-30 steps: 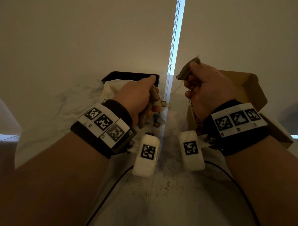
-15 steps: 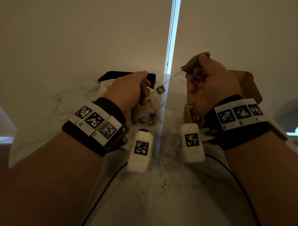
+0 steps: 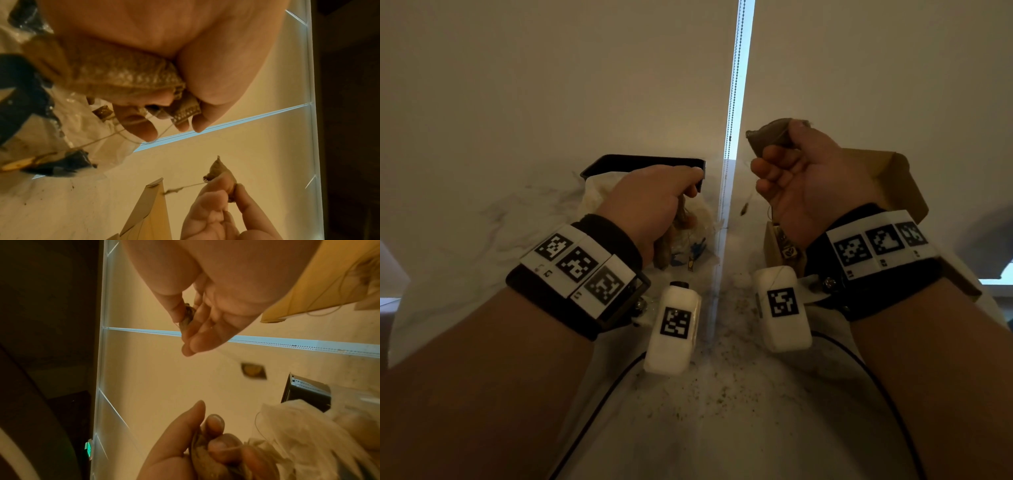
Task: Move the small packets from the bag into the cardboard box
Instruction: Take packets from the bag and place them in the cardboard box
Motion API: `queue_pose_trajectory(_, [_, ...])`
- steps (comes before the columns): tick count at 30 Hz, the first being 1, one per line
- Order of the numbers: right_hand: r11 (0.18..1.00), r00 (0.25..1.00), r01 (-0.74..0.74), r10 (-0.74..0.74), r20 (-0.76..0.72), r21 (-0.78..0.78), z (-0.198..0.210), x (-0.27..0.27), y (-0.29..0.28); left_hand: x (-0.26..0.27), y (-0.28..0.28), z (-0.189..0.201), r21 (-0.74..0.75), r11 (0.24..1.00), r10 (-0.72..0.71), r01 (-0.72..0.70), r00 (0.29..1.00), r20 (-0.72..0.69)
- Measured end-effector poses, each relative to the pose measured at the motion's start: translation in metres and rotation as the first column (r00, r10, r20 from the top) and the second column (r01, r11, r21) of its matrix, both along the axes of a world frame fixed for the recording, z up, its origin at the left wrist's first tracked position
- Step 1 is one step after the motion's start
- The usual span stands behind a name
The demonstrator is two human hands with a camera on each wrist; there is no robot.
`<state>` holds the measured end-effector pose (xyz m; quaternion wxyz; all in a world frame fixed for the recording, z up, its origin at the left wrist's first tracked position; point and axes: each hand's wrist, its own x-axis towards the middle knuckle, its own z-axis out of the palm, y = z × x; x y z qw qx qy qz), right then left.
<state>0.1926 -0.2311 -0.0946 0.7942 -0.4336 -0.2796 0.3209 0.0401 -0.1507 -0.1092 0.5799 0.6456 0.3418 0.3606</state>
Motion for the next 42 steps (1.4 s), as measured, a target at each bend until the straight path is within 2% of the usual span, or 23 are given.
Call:
queue_pose_trajectory(4, [0.998,0.997,-0.053,0.054,0.048,-0.035,0.001,-0.004,0.000,0.000,-0.001,0.000,0.052,0.999,0.004,-0.005,1.000,0.022])
queue_pose_trajectory(7, [0.996,0.995,-0.065,0.070,0.078,-0.062,0.001,-0.006,0.000,-0.001,-0.001,-0.002,0.163,0.987,-0.004,0.008,1.000,-0.021])
queue_pose_trajectory(18, [0.987,0.980,-0.157,0.159,0.121,-0.033,0.000,-0.015,-0.002,0.001,-0.007,-0.001,0.303,0.922,-0.187,0.243,0.961,-0.202])
queue_pose_trajectory(20, [0.993,0.984,-0.108,0.113,0.135,-0.046,0.000,-0.013,-0.002,0.001,-0.007,-0.002,0.308,0.925,-0.162,0.222,0.965,-0.208])
queue_pose_trajectory(22, [0.997,0.985,0.018,-0.005,0.173,-0.073,0.000,-0.008,0.000,0.001,-0.006,-0.003,0.293,0.939,-0.133,0.178,0.977,-0.169])
queue_pose_trajectory(24, [0.980,0.946,0.164,-0.122,0.301,-0.116,-0.001,-0.002,0.000,0.000,-0.004,-0.002,0.269,0.957,-0.087,0.105,0.993,-0.079])
queue_pose_trajectory(26, [0.970,0.917,0.225,-0.179,0.355,-0.093,-0.003,0.002,0.000,0.000,-0.001,-0.001,0.273,0.962,-0.014,0.009,1.000,0.015])
queue_pose_trajectory(29, [0.989,0.957,0.141,-0.126,0.261,-0.041,-0.001,-0.001,-0.001,-0.003,0.003,0.003,0.267,0.955,0.095,-0.127,0.987,0.129])
queue_pose_trajectory(31, [0.996,0.962,0.043,-0.021,0.273,-0.076,-0.001,-0.005,-0.001,-0.005,0.007,0.005,0.233,0.955,0.144,-0.185,0.973,0.180])
queue_pose_trajectory(36, [0.936,0.864,-0.190,0.303,0.402,-0.297,-0.006,-0.015,-0.005,-0.009,0.016,0.006,0.158,0.956,0.199,-0.247,0.941,0.273])
queue_pose_trajectory(39, [0.888,0.818,-0.374,0.453,0.356,-0.269,-0.005,-0.017,-0.012,-0.008,0.018,0.006,0.164,0.959,0.186,-0.231,0.949,0.254])
queue_pose_trajectory(42, [0.829,0.775,-0.542,0.557,0.300,-0.139,0.001,-0.019,-0.019,-0.008,0.018,0.004,0.217,0.956,0.154,-0.195,0.969,0.190])
